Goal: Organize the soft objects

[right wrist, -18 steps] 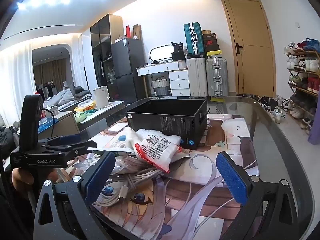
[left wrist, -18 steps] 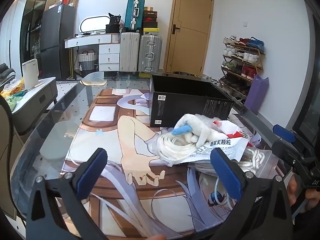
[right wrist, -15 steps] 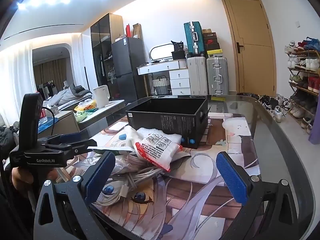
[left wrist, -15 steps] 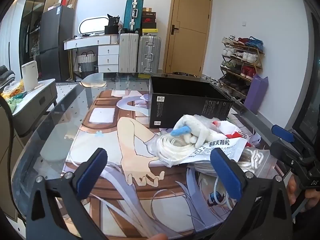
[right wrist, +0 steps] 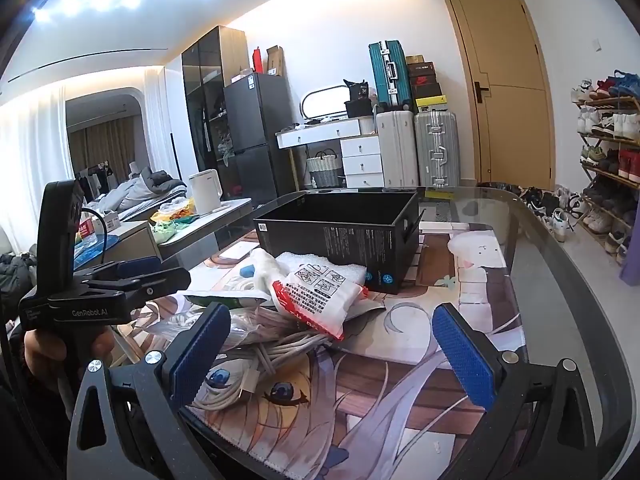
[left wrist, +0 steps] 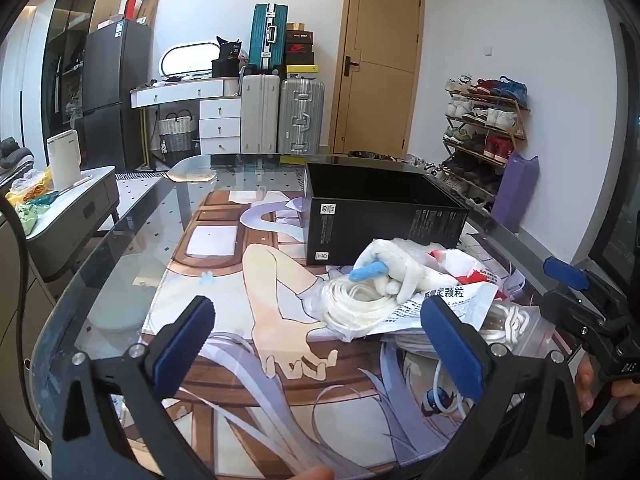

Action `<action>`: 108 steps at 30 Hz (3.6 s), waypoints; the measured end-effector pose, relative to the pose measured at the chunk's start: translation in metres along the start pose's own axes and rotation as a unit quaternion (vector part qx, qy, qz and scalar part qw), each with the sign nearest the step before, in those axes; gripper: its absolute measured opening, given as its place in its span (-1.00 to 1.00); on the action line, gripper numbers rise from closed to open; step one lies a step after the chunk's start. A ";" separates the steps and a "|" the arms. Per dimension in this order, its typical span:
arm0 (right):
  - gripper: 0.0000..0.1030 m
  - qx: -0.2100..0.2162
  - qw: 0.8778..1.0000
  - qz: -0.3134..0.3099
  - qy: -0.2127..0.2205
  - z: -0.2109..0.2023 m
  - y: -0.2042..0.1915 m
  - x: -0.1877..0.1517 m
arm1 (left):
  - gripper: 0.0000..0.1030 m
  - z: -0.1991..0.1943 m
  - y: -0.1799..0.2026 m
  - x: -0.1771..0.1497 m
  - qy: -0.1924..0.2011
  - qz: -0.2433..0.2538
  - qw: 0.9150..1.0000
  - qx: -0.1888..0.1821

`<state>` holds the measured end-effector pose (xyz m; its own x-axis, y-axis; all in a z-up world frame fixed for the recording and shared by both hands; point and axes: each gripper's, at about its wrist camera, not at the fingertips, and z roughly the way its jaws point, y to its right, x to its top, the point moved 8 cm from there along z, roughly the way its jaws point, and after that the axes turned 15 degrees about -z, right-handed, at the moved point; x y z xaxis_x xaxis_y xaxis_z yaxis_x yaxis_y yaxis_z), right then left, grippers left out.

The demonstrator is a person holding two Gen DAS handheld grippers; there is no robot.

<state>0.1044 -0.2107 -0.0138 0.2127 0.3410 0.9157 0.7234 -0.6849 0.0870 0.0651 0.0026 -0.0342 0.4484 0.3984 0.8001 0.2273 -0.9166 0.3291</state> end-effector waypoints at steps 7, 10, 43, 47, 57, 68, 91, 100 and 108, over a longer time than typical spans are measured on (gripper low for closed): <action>0.99 0.001 1.000 -0.001 0.000 0.002 -0.002 -0.003 | 1.00 -0.003 0.004 0.001 0.004 0.006 1.000 -0.001; 0.99 0.001 1.000 0.000 -0.001 0.002 -0.001 -0.003 | 1.00 -0.004 0.005 0.001 0.006 0.008 1.000 -0.001; 0.99 0.004 1.000 -0.003 -0.002 0.001 -0.013 -0.002 | 1.00 -0.009 0.013 0.001 -0.003 0.017 0.999 -0.028; 0.99 0.002 1.000 0.005 0.000 0.001 -0.011 -0.001 | 1.00 -0.008 0.013 0.001 -0.014 0.015 0.999 -0.030; 0.99 0.005 1.000 0.009 -0.004 -0.005 -0.008 0.003 | 1.00 -0.008 0.014 0.002 -0.019 0.017 0.999 -0.034; 0.99 -0.009 0.998 0.043 -0.045 0.010 0.011 0.002 | 1.00 -0.002 0.005 0.005 -0.026 0.006 0.999 -0.032; 0.99 0.030 0.987 0.101 -0.125 0.081 0.020 0.002 | 1.00 0.015 0.000 0.006 -0.053 0.004 0.997 -0.047; 0.63 0.040 0.984 0.094 -0.143 0.083 0.020 -0.012 | 1.00 0.014 0.000 0.006 -0.052 0.009 0.998 -0.044; 0.63 0.028 0.979 0.129 -0.156 0.071 0.044 -0.034 | 1.00 0.017 0.002 0.003 -0.059 0.009 0.997 -0.047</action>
<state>0.1760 -0.2069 -0.0689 0.5770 0.3478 0.7390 0.6528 -0.7402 -0.1614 0.0820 0.0022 -0.0396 0.5507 0.3787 0.7439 0.1394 -0.9204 0.3653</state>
